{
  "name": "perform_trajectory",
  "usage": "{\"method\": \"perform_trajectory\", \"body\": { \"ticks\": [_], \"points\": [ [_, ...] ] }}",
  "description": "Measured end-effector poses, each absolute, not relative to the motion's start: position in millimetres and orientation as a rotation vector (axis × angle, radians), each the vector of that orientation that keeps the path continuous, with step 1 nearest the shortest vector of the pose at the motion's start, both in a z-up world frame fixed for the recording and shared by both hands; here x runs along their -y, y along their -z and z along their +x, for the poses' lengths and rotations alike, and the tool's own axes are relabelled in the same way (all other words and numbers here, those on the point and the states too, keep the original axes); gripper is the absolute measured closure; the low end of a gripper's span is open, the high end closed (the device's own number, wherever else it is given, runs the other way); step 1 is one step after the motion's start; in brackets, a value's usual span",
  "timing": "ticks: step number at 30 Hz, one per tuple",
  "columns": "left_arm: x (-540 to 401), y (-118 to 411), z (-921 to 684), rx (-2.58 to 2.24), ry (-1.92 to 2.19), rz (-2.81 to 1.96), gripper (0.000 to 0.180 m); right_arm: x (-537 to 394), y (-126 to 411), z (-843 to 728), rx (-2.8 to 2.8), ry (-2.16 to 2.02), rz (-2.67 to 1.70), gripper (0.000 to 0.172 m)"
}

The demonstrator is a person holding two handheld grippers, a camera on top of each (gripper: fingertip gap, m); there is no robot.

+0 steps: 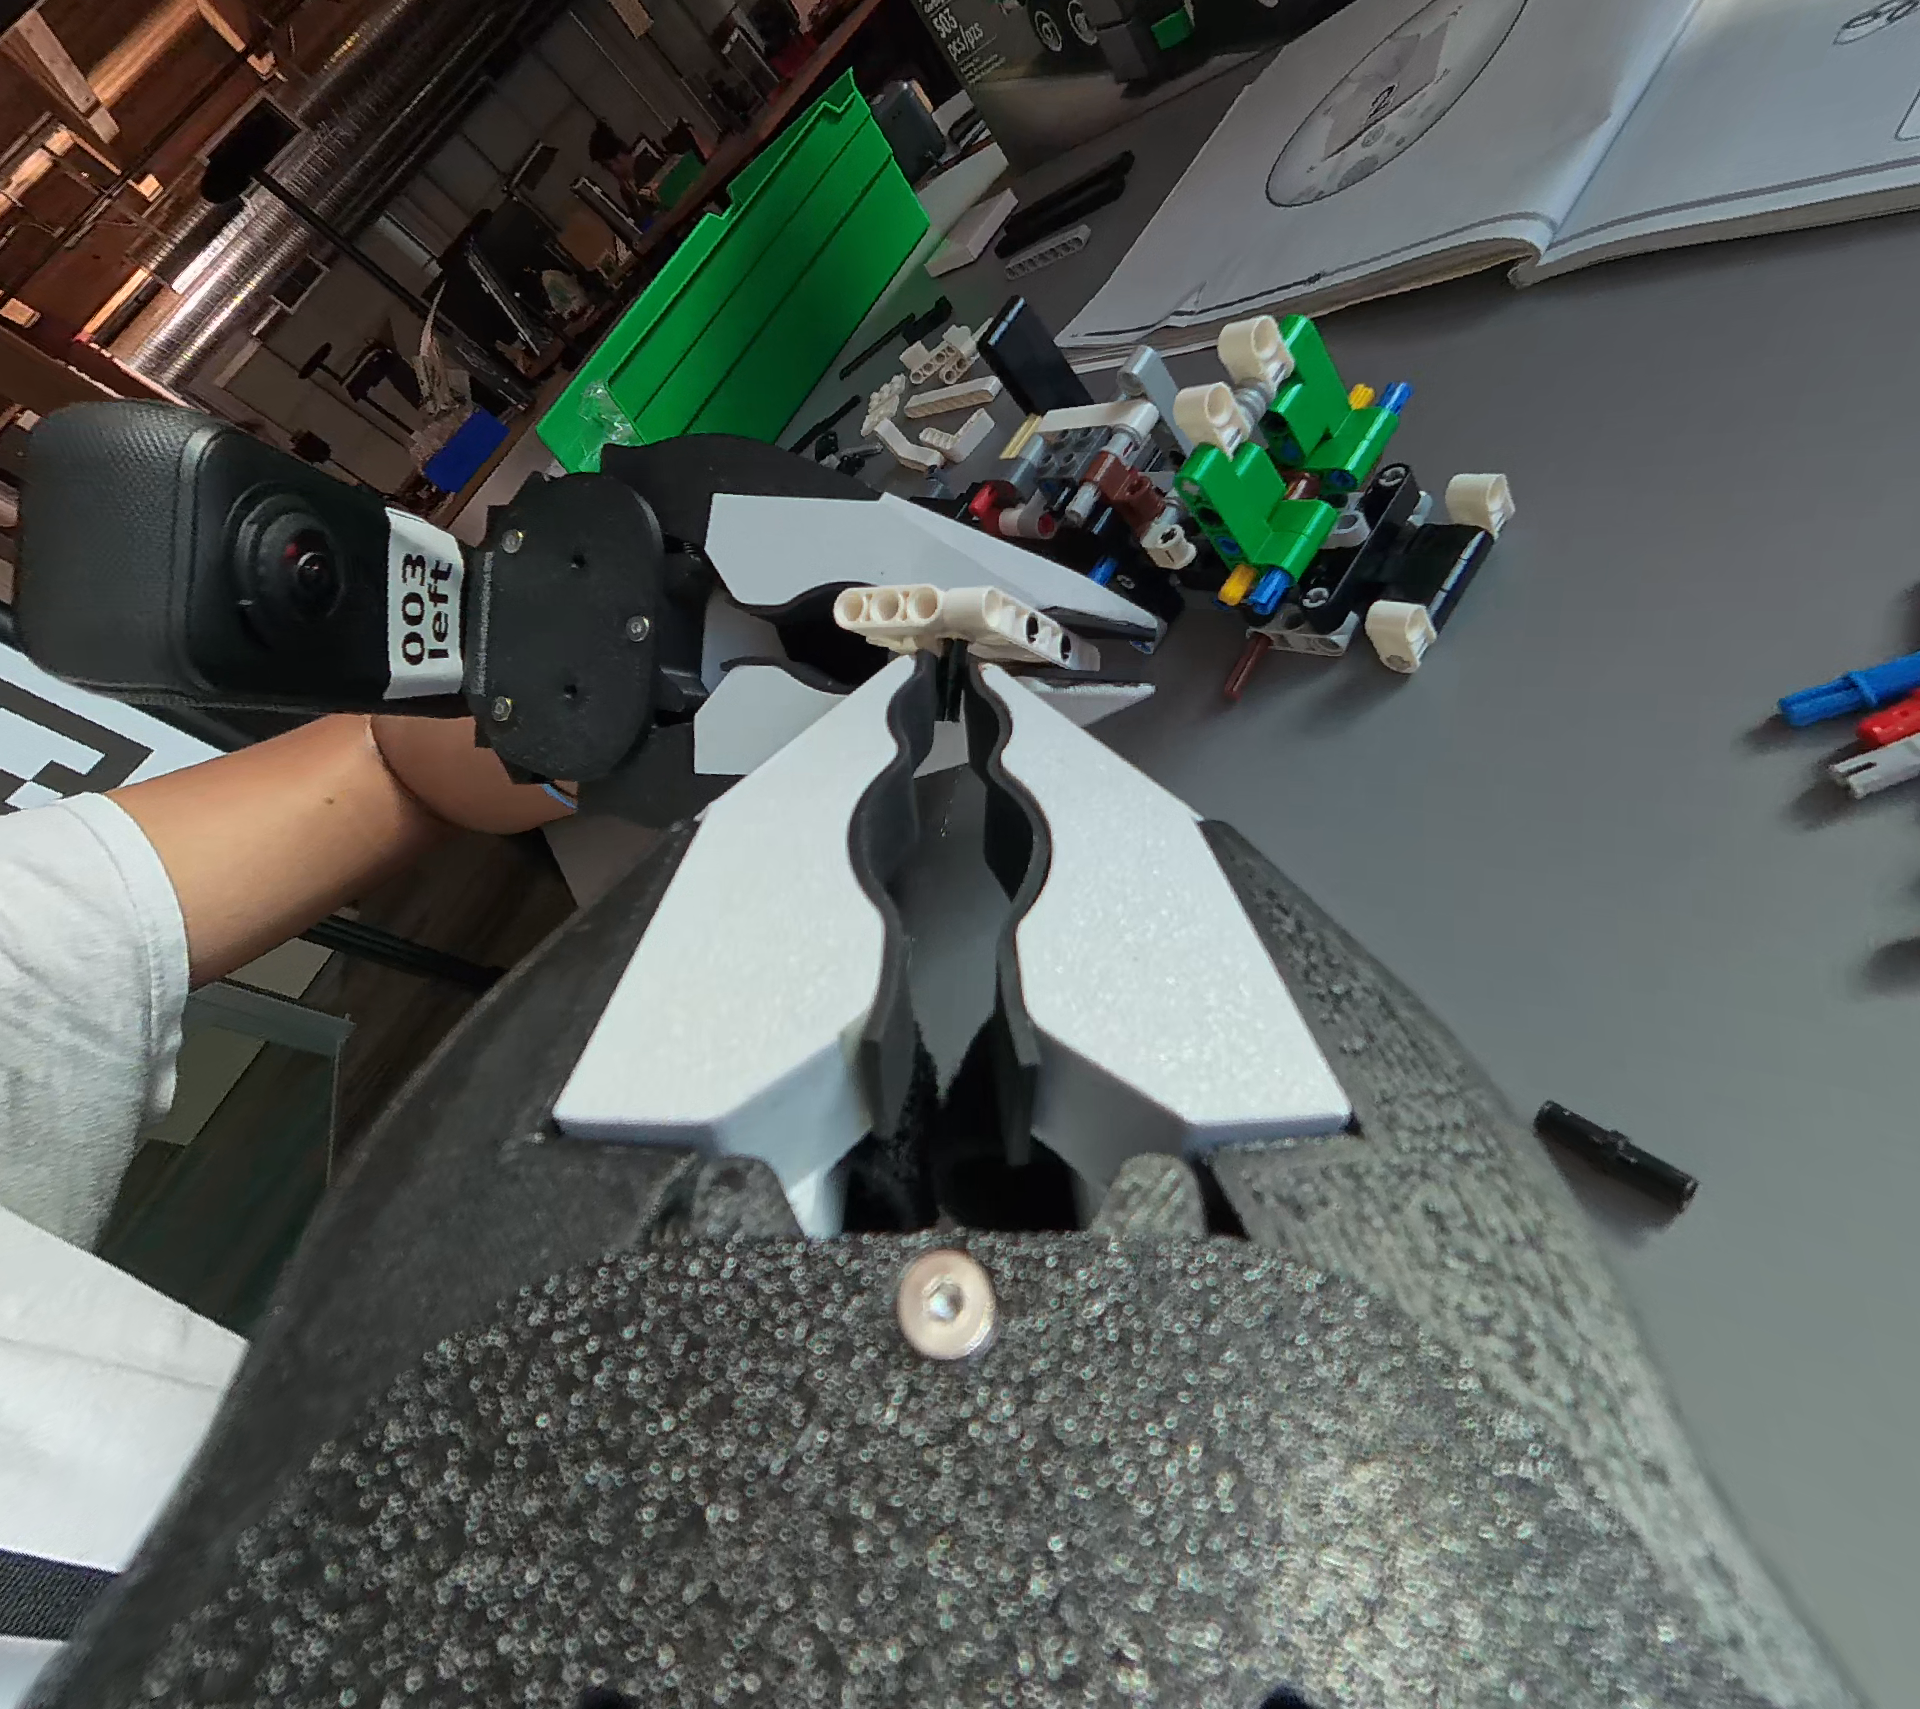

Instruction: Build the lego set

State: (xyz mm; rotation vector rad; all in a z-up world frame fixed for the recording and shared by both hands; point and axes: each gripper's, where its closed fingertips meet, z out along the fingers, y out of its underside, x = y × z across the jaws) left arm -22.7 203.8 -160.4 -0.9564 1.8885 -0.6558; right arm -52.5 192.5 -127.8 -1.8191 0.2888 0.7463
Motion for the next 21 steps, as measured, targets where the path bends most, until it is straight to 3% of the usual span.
{"method": "perform_trajectory", "body": {
  "ticks": [21],
  "points": [
    [-204.4,165.6,-22.9,-1.924,0.664,-0.982,0.175,-193.5,132.0,-51.8,-0.290,-0.731,-1.847,0.168]
  ]
}}
